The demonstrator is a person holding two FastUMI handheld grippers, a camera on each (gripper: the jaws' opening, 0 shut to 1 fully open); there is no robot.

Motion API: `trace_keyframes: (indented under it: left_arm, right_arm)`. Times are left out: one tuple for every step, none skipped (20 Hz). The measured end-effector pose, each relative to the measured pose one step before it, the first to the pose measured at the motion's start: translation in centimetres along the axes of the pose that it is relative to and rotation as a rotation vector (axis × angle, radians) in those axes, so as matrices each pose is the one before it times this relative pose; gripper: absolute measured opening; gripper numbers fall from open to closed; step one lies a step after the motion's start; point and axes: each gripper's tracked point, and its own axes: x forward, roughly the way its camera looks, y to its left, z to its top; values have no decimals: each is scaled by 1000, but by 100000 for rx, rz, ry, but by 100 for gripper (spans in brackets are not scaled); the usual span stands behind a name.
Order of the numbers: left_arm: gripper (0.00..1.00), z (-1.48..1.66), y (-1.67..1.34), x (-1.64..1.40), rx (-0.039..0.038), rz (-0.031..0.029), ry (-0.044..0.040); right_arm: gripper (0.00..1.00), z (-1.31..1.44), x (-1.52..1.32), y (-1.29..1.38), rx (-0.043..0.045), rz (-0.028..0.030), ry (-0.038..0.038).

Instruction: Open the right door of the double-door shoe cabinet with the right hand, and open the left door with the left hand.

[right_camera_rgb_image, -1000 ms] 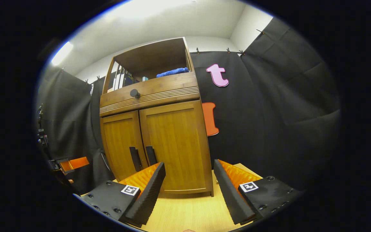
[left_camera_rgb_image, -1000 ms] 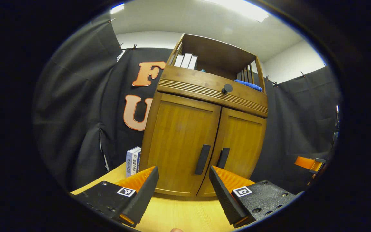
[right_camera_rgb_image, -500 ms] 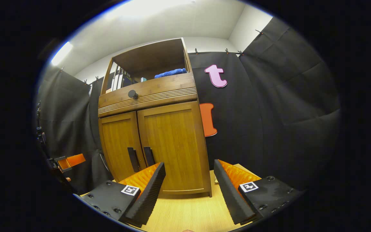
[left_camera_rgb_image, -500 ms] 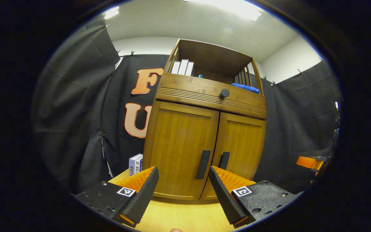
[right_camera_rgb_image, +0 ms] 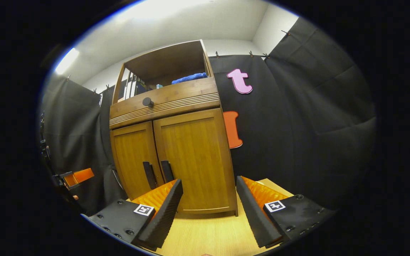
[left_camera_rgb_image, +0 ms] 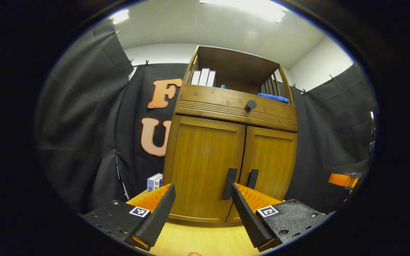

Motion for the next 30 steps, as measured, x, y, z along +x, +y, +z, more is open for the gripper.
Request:
trace_keyframes:
  left_arm:
    - [92,-83,193,-8,-3,142,329]
    - [94,-38,130,-22,-205,-70,5]
    - [92,59,91,-37,-463,6,-639]
    - [92,106,151,41,-304,-155,-634]
    - [92,22,128,134,-42,-96,-247]
    - [92,-152,41,-43,-59,-31,100]
    - [94,-115,29,142,-188,-350,384]
    - [94,-240,33,10,-236,-541,650]
    - [92,-203,-13,85,-88,-532,540]
    - [92,-155,63,78,142,-237,249]
    - [94,-31,100,192,293,-189,113]
    - [94,-161,70,134,323,-57,247]
    - [94,-62,156,135,270,107,307]
    - [94,-156,133,165,247,170,174]
    - [94,-51,156,89,420,307,205]
    - [94,-43,251,228,360,209,142]
    - [94,-64,50,134,429,-139,218]
    - [94,-231,-34,94,576,-389,307]
    - [94,-125,6,111,638,-416,393]
    - [94,-273,109,130,757,-505,596]
    - [94,-162,72,139,622,-453,680]
    - [97,-203,68,155,449,-515,529]
    - [97,-55,86,266,566,-444,384]
    - [94,22,166,315,737,-221,14]
    - [97,152,145,240,928,-307,-366]
    - [97,104,74,101,1061,-233,-589]
    - [97,69,153,192,1165,-167,-378]
    - [94,-40,108,352,934,-364,-108]
    - [92,130,138,330,584,-477,-117]
    - [92,14,97,260,426,-463,-116]
  right_arm:
    - [98,-274,610,182,49,-168,562]
    - [98,-328,556,259,83,-266,737]
    - [98,-88,747,299,105,-240,560]
    - [98,-184,716,453,-23,151,577]
    - [98,-288,558,608,-289,713,629]
    - [98,-220,626,626,-373,1014,557]
    - [98,-220,801,723,-371,989,738]
    - [98,-314,757,588,-335,706,692]
    - [98,-287,715,500,-315,662,512]
    - [98,-372,655,437,-175,286,617]
    - [98,-367,883,586,-45,614,831]
    - [98,-528,774,714,110,1141,854]
    - [98,-360,753,650,297,1114,760]
    - [98,-363,651,516,248,965,516]
    - [98,-290,827,406,78,379,416]
    - [98,-217,798,347,-167,107,377]
    - [98,-205,802,413,-686,267,86]
    - [98,-200,572,396,-1153,96,-369]
    - [98,-123,704,372,-1287,-205,-441]
    - [98,-111,755,333,-1328,-353,-355]
    - [98,-207,781,329,-1137,-115,1]
    - [98,-282,777,387,-686,96,440]
    - [98,-155,808,559,-493,138,193]
    - [98,-31,764,268,-592,-379,-530]
    - [98,19,912,134,-882,-1156,-674]
    - [98,-88,862,38,-1176,-1412,-656]
    - [98,63,935,241,-1070,-1009,-573]
    - [98,-21,699,282,-653,-319,-247]
    - [98,-86,592,330,-131,453,88]
    - [98,-79,650,471,72,814,501]
